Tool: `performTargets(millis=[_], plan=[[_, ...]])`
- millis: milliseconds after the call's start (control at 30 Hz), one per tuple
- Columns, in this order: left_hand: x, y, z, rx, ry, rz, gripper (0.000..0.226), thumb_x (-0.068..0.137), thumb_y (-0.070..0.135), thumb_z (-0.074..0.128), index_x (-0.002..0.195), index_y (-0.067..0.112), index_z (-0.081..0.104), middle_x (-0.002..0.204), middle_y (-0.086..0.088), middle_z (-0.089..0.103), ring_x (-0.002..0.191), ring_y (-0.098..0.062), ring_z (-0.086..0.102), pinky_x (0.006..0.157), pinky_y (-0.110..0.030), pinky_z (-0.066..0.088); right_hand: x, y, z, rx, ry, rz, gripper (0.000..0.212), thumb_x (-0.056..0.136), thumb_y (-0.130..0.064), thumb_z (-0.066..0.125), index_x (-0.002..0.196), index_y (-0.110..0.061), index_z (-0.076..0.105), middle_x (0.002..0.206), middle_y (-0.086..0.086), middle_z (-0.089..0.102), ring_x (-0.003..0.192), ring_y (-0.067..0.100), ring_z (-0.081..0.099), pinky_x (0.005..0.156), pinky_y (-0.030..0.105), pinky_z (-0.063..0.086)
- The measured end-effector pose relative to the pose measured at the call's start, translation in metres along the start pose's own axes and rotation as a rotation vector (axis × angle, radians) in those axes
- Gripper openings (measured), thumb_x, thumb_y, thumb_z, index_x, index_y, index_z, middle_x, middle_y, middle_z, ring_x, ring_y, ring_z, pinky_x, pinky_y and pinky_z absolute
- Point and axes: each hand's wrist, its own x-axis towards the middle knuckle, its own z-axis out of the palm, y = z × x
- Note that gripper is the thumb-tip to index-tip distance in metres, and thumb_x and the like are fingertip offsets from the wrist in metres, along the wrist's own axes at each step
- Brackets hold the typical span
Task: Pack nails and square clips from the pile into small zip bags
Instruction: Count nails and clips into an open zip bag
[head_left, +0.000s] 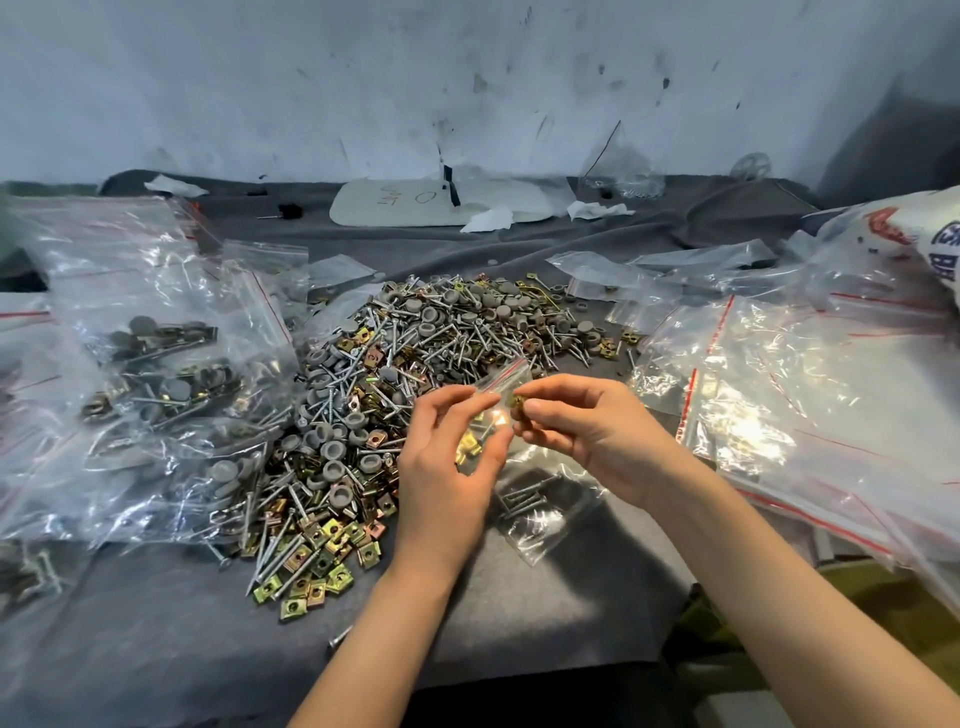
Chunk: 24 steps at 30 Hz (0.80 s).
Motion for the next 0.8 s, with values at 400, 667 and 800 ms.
performTargets(millis=[400, 667, 800], plan=[[0.000, 0.001, -0.001, -0.014, -0.008, 0.004, 0.014, 0.085, 0.013, 0.068, 0.099, 0.016, 0.067, 0.112, 0.003, 0.055, 0.109, -0.007, 0.055, 0.092, -0.035, 0.053, -0.005, 0.007, 0.002, -0.121, 0.027, 0.033, 0.009, 0.073, -0.008, 0.070, 0.081, -0.005, 0.070, 0.067, 0.007, 0.066, 0.058, 0.014, 0.063, 0.054, 0.017, 0.052], [-0.001, 0.002, -0.001, -0.020, -0.030, 0.036, 0.021, 0.086, 0.013, 0.068, 0.106, 0.018, 0.065, 0.111, 0.004, 0.056, 0.106, -0.005, 0.057, 0.091, -0.033, 0.053, -0.009, 0.004, 0.003, -0.129, 0.006, 0.171, 0.008, 0.081, -0.010, 0.068, 0.082, -0.003, 0.068, 0.058, 0.001, 0.056, 0.046, 0.007, 0.042, 0.041, 0.013, 0.032], [0.000, 0.003, 0.000, 0.067, -0.014, 0.068, 0.041, 0.086, 0.006, 0.067, 0.125, 0.015, 0.056, 0.104, 0.005, 0.058, 0.091, 0.000, 0.059, 0.087, -0.005, 0.042, -0.007, -0.011, 0.002, -0.241, 0.089, 0.041, 0.004, 0.082, -0.009, 0.069, 0.079, -0.007, 0.069, 0.046, -0.004, 0.041, 0.040, 0.007, 0.029, 0.037, 0.016, 0.024]])
